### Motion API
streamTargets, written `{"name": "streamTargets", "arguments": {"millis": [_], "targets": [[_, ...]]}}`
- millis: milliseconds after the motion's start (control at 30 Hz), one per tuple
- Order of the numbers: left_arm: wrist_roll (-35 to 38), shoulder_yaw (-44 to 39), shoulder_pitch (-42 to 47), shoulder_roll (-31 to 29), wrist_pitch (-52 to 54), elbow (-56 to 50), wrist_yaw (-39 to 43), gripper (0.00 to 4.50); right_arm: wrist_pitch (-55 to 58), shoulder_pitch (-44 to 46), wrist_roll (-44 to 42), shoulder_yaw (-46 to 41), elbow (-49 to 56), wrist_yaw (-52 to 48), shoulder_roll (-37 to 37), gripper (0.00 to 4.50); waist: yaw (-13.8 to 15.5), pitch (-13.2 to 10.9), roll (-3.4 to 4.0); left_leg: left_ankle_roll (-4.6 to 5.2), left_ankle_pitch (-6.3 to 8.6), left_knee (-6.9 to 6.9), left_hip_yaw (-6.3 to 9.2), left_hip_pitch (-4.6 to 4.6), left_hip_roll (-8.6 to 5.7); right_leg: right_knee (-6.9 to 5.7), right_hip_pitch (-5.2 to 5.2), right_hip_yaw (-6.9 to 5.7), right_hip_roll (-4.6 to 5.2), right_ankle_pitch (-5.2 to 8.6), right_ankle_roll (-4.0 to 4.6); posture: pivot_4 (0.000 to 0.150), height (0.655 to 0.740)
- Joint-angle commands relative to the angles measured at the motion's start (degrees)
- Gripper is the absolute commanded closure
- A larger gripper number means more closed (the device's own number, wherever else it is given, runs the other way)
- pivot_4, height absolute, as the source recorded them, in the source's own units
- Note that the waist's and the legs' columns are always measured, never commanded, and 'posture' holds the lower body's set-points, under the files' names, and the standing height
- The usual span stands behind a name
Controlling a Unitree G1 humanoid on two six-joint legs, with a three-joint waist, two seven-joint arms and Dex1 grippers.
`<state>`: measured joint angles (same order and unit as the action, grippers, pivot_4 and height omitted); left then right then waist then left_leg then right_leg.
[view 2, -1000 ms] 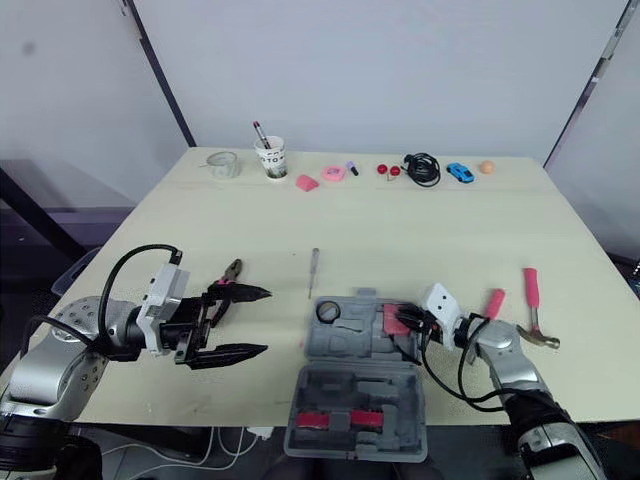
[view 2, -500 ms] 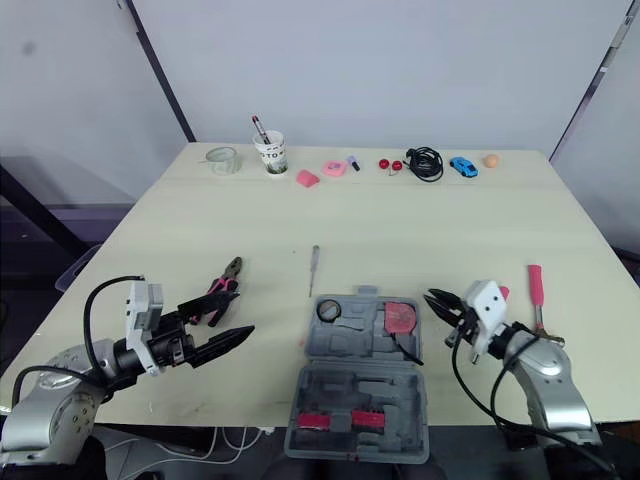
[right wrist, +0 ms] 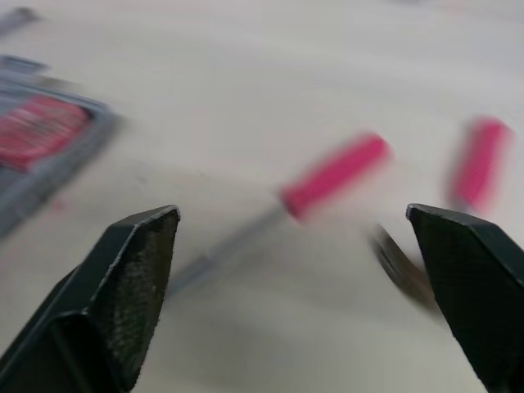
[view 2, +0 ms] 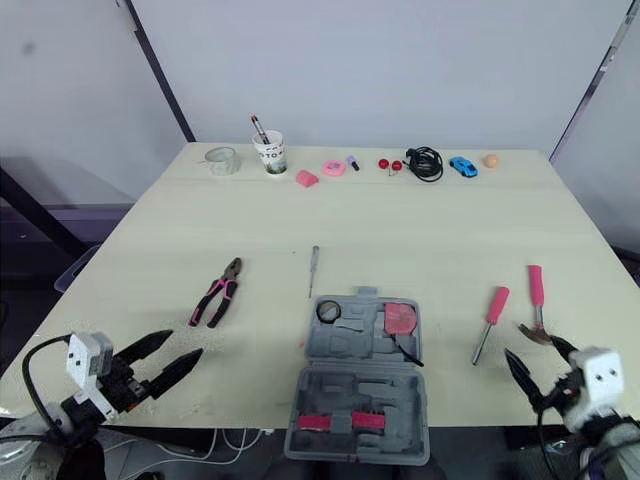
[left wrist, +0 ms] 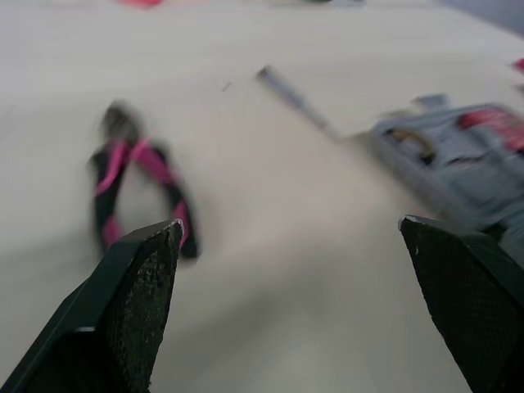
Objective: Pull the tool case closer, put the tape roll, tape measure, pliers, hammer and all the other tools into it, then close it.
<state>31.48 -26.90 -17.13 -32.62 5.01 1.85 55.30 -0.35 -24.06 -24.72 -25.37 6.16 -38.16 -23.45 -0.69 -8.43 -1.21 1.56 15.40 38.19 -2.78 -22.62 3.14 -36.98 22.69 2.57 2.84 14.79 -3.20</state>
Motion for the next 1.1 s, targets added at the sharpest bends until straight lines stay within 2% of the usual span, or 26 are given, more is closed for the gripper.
{"name": "streamTargets", "arguments": {"millis": [33, 467, 667, 867, 1100], "targets": [[-0.3, -3.2, -1.2, 0.4, -3.3, 1.5, -0.8, 0.00, -2.3, -2.6, -1.8, -3.3, -0.3, -0.1, 0.9, 0.03, -0.1, 0.0, -0.02, 0.00, 0.00, 0.02, -0.01, 0.02, 0.02, 0.00, 0.01, 0.00, 0.05, 0.00, 0.00, 0.150, 0.7400], [-0.6, -2.3, -2.3, 1.2, -2.4, -1.0, -3.8, 0.00, -3.8, -4.3, -1.8, -2.6, -1.8, -3.5, -0.1, 0.03, -0.1, 0.0, 0.01, -0.04, 0.02, -0.08, 0.02, -0.05, 0.03, 0.04, 0.10, -0.08, 0.60, -0.01, 0.05, 0.150, 0.7400], [-3.6, -0.7, 4.8, 0.8, 3.1, -3.0, -14.0, 0.00, -0.7, -1.7, -5.1, 1.5, 5.3, -11.0, -4.7, 0.03, 0.1, 0.1, 0.04, -0.02, 0.01, -0.07, -0.01, -0.06, -0.03, 0.06, 0.09, -0.49, 1.12, -0.04, 0.07, 0.150, 0.7400], [-6.9, 2.5, 11.7, 1.5, 7.2, -2.8, -21.3, 0.00, 3.3, 3.5, -6.8, 6.1, 9.6, -15.2, -9.3, 0.03, 0.1, 0.1, -0.03, 0.00, 0.00, -0.06, 0.04, -0.08, -0.08, 0.06, -0.01, -0.89, 0.70, -0.06, 0.05, 0.150, 0.7400], [-10.0, 6.7, 20.3, 1.2, 12.2, 1.3, -25.6, 0.00, 6.8, 12.4, -7.8, 11.5, 12.2, -18.9, -12.7, 0.03, 0.2, 0.1, -0.05, 0.01, -0.01, 0.06, 0.07, -0.10, -0.34, 0.02, -0.05, -0.97, 0.56, -0.08, 0.00, 0.150, 0.7400]]}}
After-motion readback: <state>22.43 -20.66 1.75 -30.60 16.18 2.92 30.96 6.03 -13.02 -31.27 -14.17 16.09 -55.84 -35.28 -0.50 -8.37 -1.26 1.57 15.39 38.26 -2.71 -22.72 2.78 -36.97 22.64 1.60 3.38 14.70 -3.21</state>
